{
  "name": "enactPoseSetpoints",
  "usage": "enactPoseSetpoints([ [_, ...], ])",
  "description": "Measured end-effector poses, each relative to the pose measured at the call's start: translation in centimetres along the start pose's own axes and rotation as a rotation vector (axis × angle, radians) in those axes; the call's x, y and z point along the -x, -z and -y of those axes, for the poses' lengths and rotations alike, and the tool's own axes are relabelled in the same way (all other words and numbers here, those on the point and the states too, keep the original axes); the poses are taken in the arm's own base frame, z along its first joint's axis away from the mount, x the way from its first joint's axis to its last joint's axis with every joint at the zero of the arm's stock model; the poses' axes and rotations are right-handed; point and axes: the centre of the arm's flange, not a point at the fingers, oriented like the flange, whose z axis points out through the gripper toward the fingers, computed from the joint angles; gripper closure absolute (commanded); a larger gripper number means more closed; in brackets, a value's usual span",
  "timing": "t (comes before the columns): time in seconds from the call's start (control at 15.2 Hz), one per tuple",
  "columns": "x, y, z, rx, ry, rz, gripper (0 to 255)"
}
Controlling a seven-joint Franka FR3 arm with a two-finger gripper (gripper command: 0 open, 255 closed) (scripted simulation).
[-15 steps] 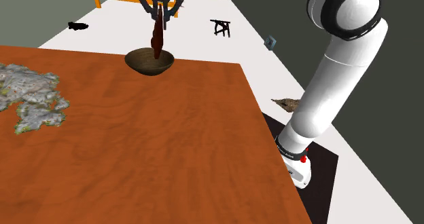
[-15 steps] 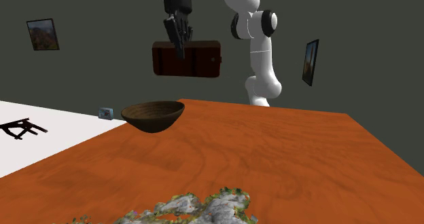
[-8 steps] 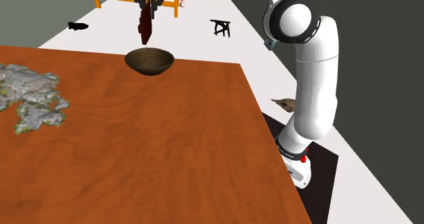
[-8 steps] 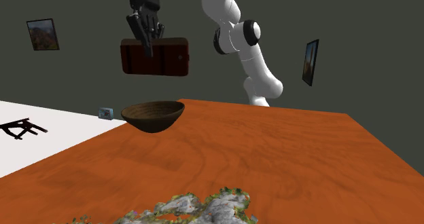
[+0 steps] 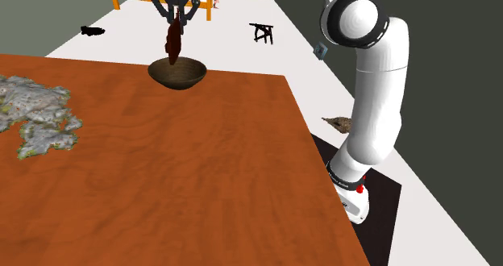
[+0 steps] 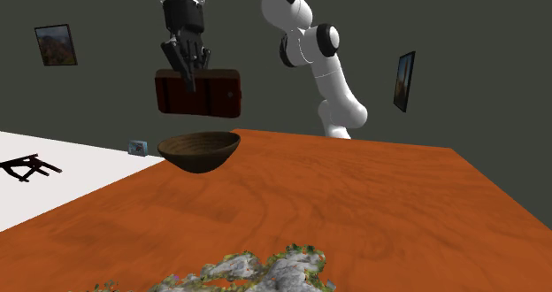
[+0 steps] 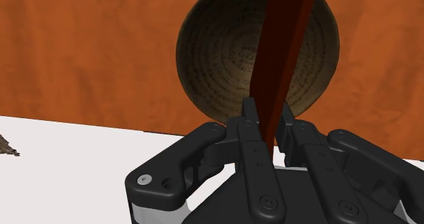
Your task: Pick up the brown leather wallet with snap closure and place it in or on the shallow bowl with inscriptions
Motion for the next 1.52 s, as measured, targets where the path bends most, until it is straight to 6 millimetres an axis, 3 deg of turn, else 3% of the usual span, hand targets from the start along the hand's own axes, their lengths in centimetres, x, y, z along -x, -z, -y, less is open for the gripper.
enactPoseSetpoints([
  [0.59,-0.3,-4.8,-0.3,0.0,0.0,0.0,255],
  [0.99,-0.3,-5.3,-0.2,-0.001,0.0,0.0,255],
  [1.06,-0.3,-5.3,-0.2,-0.001,0.0,0.0,0],
  [1.52,-0.4,-4.7,-0.2,-0.001,0.0,0.0,0],
])
